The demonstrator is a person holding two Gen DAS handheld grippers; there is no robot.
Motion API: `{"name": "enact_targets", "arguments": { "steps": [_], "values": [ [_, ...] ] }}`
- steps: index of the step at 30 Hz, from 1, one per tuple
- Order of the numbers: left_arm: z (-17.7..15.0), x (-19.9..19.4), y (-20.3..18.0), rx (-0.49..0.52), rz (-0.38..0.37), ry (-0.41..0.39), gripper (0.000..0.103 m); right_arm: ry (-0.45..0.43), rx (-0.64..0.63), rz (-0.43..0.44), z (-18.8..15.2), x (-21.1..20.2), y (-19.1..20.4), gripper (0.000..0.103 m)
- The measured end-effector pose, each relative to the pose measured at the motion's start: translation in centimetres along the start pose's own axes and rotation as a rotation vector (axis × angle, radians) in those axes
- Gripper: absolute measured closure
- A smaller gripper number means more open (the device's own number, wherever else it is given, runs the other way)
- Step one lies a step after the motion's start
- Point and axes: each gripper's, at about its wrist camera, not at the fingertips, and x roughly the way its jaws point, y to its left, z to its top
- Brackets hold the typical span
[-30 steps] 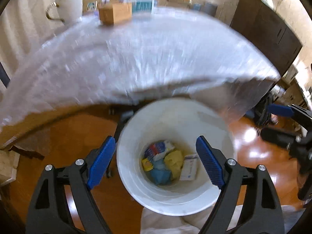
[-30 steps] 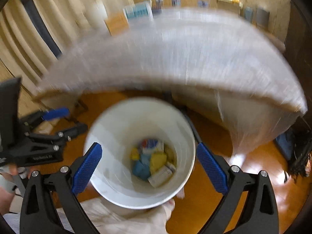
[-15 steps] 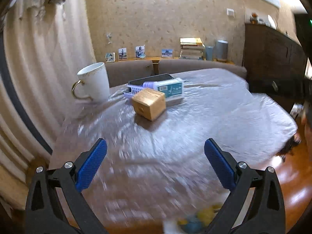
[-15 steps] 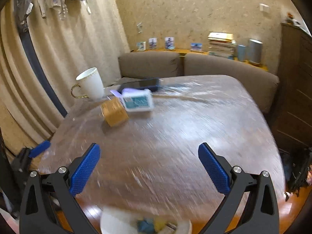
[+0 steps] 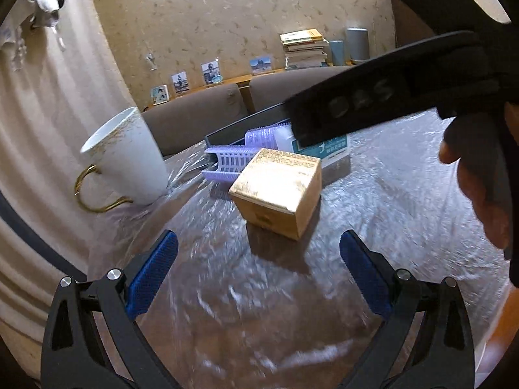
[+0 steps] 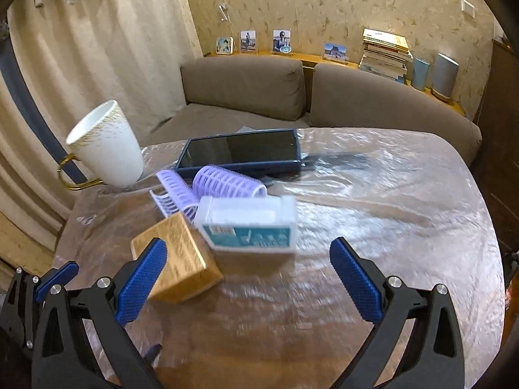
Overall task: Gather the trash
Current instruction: 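Move both open tools back over the wooden box and white plastic case, then grasp the wooden box with the left tool while the right tool grasps the white plastic case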
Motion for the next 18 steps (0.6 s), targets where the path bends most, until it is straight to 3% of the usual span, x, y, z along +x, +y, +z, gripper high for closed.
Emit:
{"name": "enact_targets", "arguments": {
  "steps": [9,18],
  "values": [
    [1.7,3.1,0.0,0.112,-0.081,0.014,0.002,0.043,0.018,0.013,0.9,3.1,0.1,0.006],
    [3.1,4.8,-1.1,0.179,-0.125,0.007,0.002,0.062,0.086,0.085,1.7,3.9,-1.0,0.019]
  ]
}}
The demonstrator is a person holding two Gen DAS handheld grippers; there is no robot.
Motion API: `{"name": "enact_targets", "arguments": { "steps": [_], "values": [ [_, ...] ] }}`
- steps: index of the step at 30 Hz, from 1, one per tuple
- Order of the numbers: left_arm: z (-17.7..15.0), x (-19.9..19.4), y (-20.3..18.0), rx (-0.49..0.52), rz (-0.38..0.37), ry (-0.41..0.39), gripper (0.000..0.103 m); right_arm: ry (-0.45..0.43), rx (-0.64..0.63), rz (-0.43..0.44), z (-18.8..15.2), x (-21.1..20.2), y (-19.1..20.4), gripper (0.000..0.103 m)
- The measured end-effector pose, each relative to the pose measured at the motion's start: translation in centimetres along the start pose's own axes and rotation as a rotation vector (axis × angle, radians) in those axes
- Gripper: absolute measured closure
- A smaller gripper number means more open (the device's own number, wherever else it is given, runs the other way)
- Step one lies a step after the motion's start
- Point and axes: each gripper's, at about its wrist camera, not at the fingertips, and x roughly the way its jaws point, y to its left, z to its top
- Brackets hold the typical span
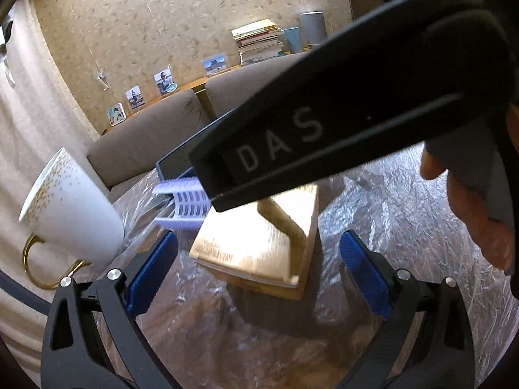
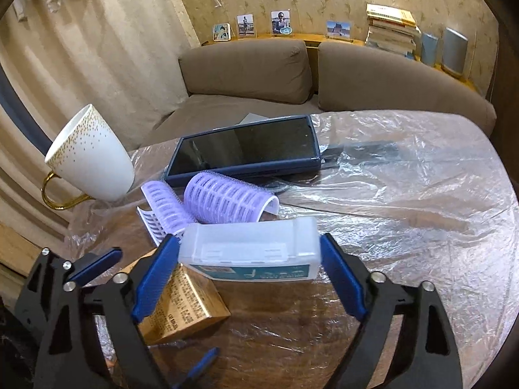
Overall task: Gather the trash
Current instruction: 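Grasp the wooden box with the left tool while the right tool grasps the white plastic case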
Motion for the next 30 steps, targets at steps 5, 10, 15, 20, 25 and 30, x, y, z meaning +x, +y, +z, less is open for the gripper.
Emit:
{"name": "enact_targets", "arguments": {
  "steps": [5,10,15,20,25,30],
  "values": [
    [0.6,0.6,0.7,0.01,-0.015,-0.021,0.005,-0.01,-0.021,-0.036,-0.1,-0.2,-0.3,0.019],
    [0.3,0.6,0.7,0.008,-0.057,-0.007,0.019,-0.007,-0.083,-0.081,-0.4,0.0,-0.1,0.019],
    [0.2,1.1,0.5,0.01,-0.04,-0.003,0.019,-0.007,-0.1,-0.092,-0.4,0.8,0.1,0.019],
    [0.4,1.3,1.0,-0.016,-0.039,0.006,0.019,-0.006,-0.106,-0.092,-0.5,0.9,-0.1,0.02],
    [0.5,1.5,1.0,-0.052,-0.063,0.04,0.038,-0.022,-0.1,-0.073,-1.1,0.0,-0.8,0.02],
    [0.2,0.9,1.4,-0.116,-0.104,0.049,0.042,-0.02,-0.05,-0.024,-1.9,-1.3,-2.5,0.02]
  ]
}}
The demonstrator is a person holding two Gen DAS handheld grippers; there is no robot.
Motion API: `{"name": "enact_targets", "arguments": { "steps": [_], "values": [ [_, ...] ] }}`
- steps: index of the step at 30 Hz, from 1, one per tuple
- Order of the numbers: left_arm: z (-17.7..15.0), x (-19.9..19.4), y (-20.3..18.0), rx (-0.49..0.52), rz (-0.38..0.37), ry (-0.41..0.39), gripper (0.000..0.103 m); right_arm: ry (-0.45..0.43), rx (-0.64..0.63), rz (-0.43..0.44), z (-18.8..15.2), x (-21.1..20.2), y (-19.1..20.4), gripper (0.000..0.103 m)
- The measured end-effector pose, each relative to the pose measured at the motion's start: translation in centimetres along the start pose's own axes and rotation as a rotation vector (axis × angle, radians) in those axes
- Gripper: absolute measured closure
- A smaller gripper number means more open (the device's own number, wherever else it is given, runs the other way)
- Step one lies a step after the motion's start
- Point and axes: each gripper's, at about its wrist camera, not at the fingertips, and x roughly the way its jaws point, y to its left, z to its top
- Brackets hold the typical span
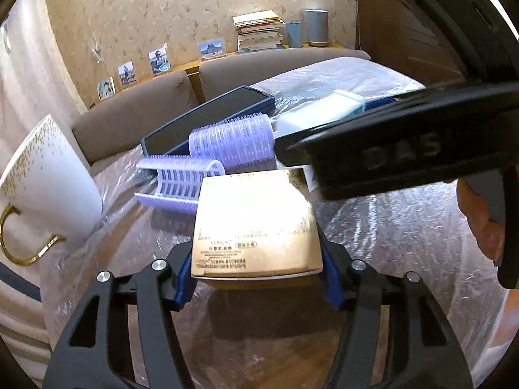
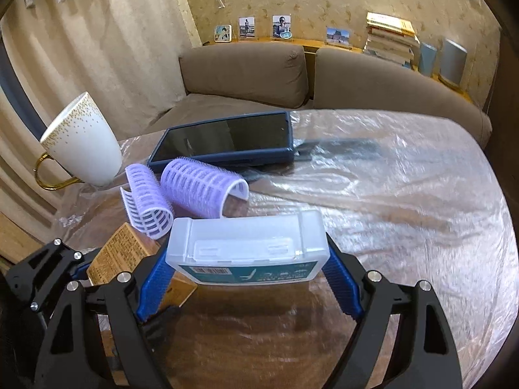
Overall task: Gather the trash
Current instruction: 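Grasp the wooden box with the left tool while the right tool grasps the white plastic case, then lift the wooden box and white case and carry them toward the bin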
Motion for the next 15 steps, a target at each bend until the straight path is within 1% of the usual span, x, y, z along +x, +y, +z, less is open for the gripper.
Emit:
{"name": "enact_targets", "arguments": {
  "steps": [7,12,15],
  "values": [
    [-0.7,-1.2,-0.8,-0.022,-0.01,0.007,0.043,0.0,0.038,0.042,-1.7,-2.1,-1.7,0.02],
    [-1.3,-1.8,-1.4,-0.076,-0.032,0.014,0.043,-0.004,0.045,0.057,-3.2,-3.8,-2.7,0.02],
    [-1.6,-2.3,-1.9,-0.1,-0.033,0.013,0.043,-0.004,0.045,0.066,-4.1,-4.7,-3.1,0.02]
  ]
}}
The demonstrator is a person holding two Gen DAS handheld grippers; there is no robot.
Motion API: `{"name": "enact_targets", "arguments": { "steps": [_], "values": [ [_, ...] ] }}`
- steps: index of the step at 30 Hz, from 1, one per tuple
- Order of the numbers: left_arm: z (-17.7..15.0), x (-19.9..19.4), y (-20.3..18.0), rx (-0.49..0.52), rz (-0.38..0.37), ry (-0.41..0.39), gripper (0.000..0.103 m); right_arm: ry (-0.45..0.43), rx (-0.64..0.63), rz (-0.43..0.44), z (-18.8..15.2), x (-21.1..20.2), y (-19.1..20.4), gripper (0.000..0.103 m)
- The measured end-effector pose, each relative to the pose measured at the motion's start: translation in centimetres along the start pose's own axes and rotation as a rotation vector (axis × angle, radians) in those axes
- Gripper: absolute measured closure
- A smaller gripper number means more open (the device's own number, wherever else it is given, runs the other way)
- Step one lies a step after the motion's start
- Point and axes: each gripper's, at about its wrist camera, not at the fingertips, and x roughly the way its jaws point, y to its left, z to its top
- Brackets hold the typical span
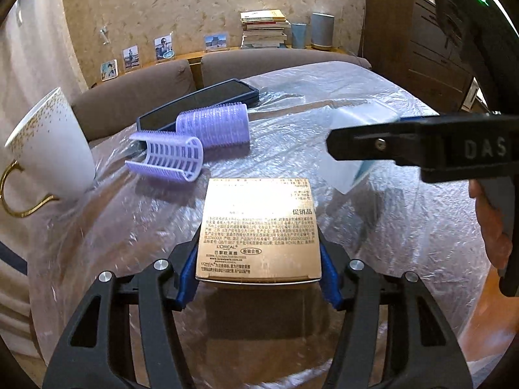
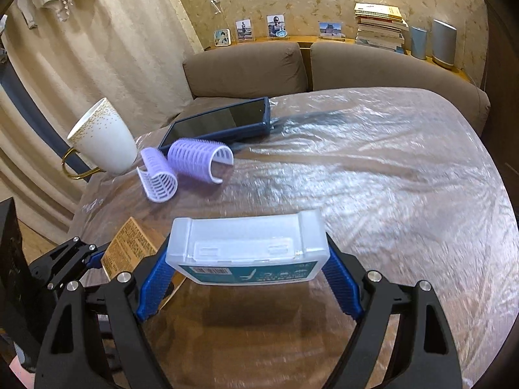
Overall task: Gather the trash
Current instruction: 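Lift the wooden box and white case and carry them toward the bin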
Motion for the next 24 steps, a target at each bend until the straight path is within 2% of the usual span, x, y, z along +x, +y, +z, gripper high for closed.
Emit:
{"name": "enact_targets", "arguments": {
  "steps": [6,24],
  "values": [
    [-0.9,-1.3,-0.4,-0.102,-0.03,-0.004,0.043,0.008,0.015,0.032,-2.2,-1.9,-1.2,0.02],
    [-4.3,-5.9,-3.9,-0.215,-0.017,-0.044,0.043,0.005,-0.019,0.069,-8.1,-7.4,-2.0,0.021]
  ]
}}
